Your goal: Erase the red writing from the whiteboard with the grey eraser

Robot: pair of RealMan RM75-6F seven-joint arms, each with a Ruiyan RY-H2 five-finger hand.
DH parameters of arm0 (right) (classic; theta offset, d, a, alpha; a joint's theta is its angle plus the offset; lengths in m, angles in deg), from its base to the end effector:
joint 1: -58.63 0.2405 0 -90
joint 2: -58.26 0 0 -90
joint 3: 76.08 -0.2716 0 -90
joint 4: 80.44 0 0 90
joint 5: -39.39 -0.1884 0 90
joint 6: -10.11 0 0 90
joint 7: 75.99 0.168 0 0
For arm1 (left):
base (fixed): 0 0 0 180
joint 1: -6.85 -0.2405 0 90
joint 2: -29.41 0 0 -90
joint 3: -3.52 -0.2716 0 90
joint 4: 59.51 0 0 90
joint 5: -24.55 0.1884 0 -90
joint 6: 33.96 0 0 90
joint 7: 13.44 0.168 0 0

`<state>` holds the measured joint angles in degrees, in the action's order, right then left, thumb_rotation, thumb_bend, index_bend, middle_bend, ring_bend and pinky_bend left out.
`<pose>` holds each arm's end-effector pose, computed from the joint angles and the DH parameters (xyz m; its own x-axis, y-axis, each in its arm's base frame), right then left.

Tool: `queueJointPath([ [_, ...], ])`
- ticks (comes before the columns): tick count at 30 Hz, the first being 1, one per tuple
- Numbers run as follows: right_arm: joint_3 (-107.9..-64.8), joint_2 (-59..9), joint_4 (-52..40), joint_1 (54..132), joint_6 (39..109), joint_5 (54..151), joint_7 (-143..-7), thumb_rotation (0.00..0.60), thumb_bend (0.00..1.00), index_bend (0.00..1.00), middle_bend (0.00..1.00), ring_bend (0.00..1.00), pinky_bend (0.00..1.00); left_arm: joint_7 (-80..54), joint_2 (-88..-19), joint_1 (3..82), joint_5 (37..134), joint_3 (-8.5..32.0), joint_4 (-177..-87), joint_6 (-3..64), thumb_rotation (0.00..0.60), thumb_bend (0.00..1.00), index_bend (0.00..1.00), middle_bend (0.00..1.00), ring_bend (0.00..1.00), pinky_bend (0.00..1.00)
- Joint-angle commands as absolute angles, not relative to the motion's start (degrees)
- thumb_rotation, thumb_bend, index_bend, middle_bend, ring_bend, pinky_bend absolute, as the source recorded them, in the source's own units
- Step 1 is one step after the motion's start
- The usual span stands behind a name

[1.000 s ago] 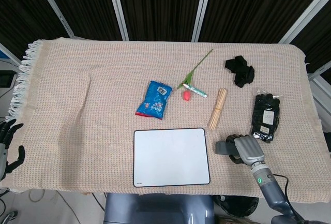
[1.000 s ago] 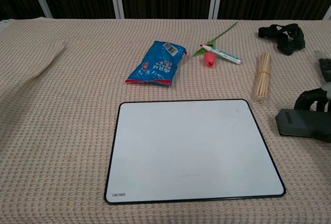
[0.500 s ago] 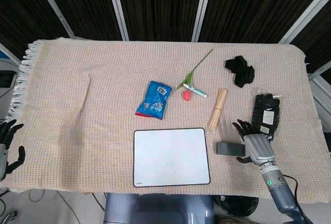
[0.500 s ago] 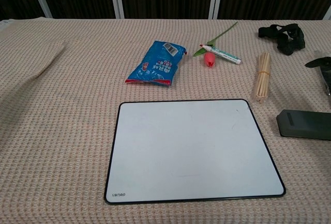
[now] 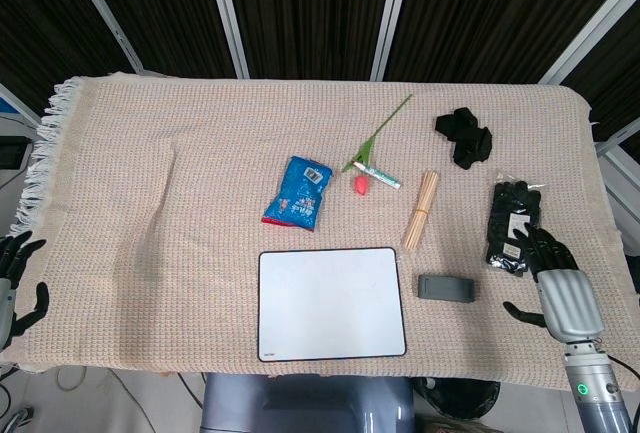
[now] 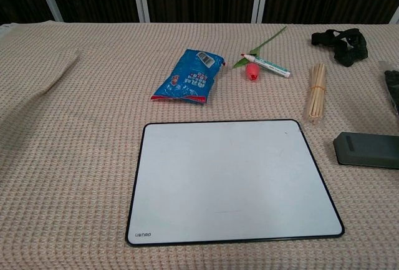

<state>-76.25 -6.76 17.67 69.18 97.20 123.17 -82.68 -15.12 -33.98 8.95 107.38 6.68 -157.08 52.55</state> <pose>-0.2845 -0.2232 0.1725 0.3978 0.0133 0.9174 -0.9150 -0.0670 0.3978 -0.3165 0.1889 0.1897 0.2914 -0.0083 0.9566 0.9535 0.0827 -0.2898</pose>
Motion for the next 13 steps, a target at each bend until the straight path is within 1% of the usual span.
queueJointPath([
  [1, -76.1, -8.37, 14.09, 66.73, 100.68, 125.46, -82.67, 0.6, 0.06, 0.0, 0.0, 0.02, 0.14, -15.2, -33.95, 8.9, 107.42, 6.7, -157.11, 52.67, 0.6, 0.56, 0.16, 0.05, 0.0, 0.07],
  [13, -77.24, -12.16, 8.24, 64.41, 102.54, 125.94, -82.0, 0.6, 0.06, 0.0, 0.0, 0.01, 0.14, -15.37, -33.93, 8.82, 107.53, 6.75, -157.07, 52.88, 0.6, 0.56, 0.16, 0.05, 0.0, 0.08],
])
